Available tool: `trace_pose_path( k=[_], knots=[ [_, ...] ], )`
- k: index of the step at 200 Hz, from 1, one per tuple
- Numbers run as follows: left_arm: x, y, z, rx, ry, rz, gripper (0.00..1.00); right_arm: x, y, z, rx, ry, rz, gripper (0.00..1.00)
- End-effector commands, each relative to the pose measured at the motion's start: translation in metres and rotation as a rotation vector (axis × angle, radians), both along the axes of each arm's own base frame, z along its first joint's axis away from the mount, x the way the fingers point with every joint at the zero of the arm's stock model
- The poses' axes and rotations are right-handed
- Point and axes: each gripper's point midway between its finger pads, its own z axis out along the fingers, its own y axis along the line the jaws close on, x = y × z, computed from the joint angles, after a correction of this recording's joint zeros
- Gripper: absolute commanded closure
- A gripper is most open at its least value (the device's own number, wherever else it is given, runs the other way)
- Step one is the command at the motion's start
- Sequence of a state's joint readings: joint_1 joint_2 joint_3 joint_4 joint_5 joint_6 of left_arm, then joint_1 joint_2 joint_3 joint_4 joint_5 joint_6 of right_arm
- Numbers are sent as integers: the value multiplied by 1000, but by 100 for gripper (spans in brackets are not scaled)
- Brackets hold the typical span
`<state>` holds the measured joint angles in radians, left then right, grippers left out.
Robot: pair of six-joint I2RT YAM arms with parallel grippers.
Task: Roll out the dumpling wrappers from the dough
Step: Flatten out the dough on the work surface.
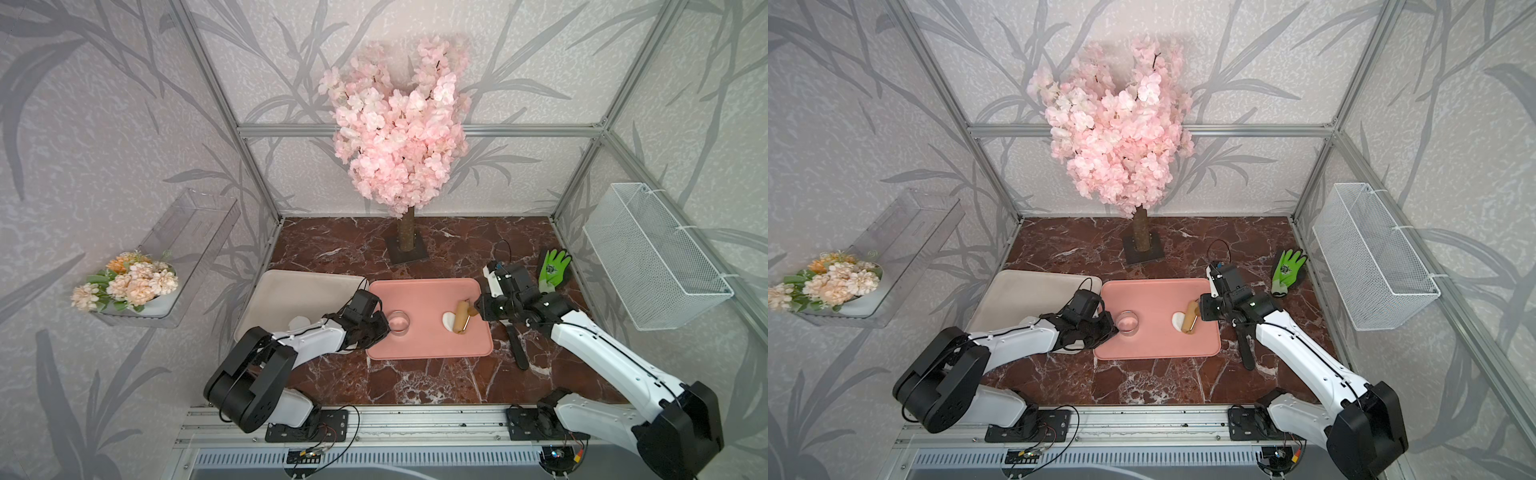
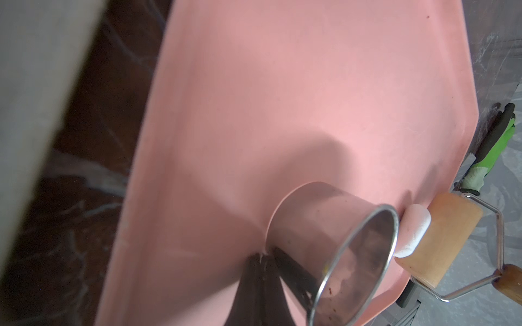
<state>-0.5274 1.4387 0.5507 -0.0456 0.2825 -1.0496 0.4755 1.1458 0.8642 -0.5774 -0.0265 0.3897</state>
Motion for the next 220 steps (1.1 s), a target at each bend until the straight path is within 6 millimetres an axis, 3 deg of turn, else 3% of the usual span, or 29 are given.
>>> trace_pose_path(
  k=[1,30,49,125,164,185,220],
  knots=[
    [-33,30,-38,140,152,21,100,0,-13,-4,-81,30,-10,100],
    [-35,32,-38,147,155,18,100,12,5,42,-13,-67,25,100],
    [-35,31,-37,143,152,21,100,16,15,51,12,-81,43,100],
    [-35,33,-33,145,145,27,100,12,45,-20,26,62,69,100],
    [-38,35,-34,139,146,34,100,14,47,-34,19,91,62,100],
    [-38,34,-33,142,147,30,100,17,52,-22,39,71,74,100],
    [-36,34,-32,145,141,33,100,20,60,27,101,-12,117,100]
  ],
)
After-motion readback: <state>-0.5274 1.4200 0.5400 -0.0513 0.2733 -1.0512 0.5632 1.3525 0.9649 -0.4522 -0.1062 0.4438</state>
